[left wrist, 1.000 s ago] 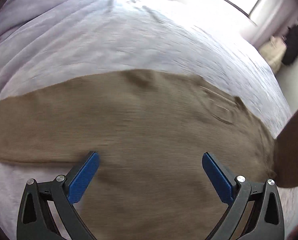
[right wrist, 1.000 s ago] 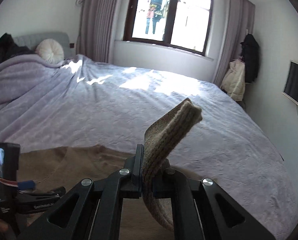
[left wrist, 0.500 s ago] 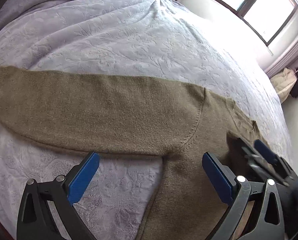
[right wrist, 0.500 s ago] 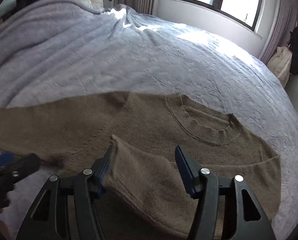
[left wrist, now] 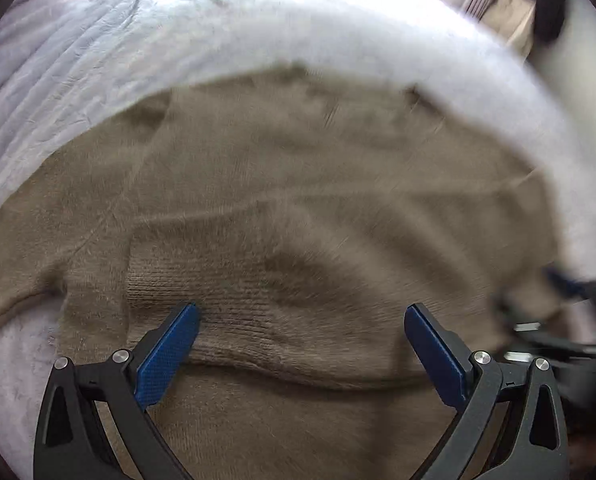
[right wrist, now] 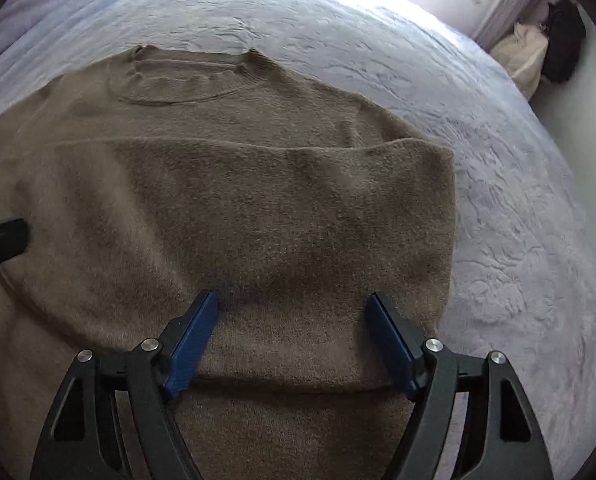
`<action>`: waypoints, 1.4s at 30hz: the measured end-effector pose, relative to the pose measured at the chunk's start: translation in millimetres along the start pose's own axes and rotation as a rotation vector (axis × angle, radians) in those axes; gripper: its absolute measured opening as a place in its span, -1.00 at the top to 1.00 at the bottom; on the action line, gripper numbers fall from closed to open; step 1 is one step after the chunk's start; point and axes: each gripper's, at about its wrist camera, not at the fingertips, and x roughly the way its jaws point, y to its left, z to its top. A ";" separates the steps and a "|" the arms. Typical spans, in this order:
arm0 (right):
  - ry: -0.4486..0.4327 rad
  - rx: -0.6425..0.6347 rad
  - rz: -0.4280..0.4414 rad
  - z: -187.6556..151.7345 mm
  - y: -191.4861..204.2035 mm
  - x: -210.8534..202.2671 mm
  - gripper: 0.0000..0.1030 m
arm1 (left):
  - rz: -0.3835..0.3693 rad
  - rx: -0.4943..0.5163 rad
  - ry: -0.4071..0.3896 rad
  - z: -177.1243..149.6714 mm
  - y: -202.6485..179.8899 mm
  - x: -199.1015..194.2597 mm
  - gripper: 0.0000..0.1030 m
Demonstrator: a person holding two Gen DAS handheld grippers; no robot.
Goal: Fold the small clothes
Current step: 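Lay the held sleeve across the sweater body and open the right tool, then move the left tool to the other sleeve cuff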
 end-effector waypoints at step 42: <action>0.031 -0.200 0.200 -176.0 30.5 -109.8 -0.84 | 0.112 0.111 -0.045 -177.9 86.7 -83.8 -1.00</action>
